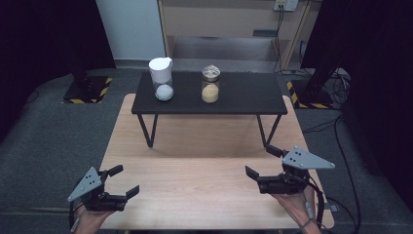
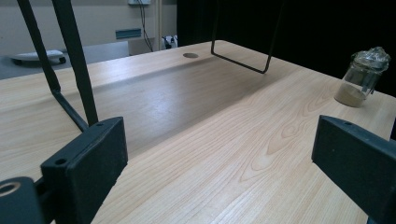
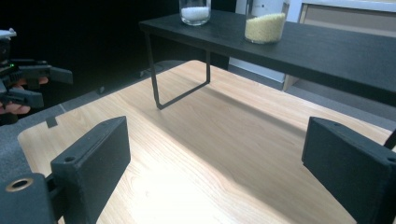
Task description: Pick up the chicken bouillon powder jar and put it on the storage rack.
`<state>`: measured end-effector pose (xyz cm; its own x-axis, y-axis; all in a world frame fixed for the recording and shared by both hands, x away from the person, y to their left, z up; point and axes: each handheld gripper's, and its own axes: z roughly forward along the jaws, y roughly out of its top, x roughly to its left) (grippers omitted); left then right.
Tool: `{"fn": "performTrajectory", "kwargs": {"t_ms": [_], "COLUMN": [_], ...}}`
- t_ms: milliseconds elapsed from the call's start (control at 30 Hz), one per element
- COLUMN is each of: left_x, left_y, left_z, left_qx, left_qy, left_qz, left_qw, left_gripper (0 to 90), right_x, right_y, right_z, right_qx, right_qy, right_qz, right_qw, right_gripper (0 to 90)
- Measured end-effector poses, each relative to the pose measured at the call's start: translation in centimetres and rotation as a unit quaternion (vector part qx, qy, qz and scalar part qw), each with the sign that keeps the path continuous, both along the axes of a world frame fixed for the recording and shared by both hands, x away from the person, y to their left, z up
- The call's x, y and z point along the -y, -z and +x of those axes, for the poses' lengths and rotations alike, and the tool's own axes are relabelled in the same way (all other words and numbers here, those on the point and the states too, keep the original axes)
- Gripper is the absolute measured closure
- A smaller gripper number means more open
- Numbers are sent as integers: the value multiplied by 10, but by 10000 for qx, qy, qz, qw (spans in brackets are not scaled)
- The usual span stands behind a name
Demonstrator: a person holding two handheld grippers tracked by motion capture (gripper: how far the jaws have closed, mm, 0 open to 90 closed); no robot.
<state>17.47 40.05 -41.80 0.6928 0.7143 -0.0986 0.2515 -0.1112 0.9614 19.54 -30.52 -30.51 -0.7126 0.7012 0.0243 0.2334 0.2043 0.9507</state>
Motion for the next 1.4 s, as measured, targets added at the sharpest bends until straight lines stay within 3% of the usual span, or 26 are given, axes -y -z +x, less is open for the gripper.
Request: {"fn": "performTrajectory", "kwargs": {"t_ms": [567,1400], "left_x": [0,1], "left_y": [0,0], "left_z": [0,2], "left_qx": [-3,-15], "left_qy": [5,39], "left_qz": [19,45], "left_qw": [10000,10000], "left_gripper": [26,27], "right_x": [11,16], "right_y": [26,56], "right_z": [-29,-37], "right_qx": [142,-1], "right_qy": [162,188], "right_qz": [-81,71], "right_qw": [9997,9998], "right_gripper": [90,93]}}
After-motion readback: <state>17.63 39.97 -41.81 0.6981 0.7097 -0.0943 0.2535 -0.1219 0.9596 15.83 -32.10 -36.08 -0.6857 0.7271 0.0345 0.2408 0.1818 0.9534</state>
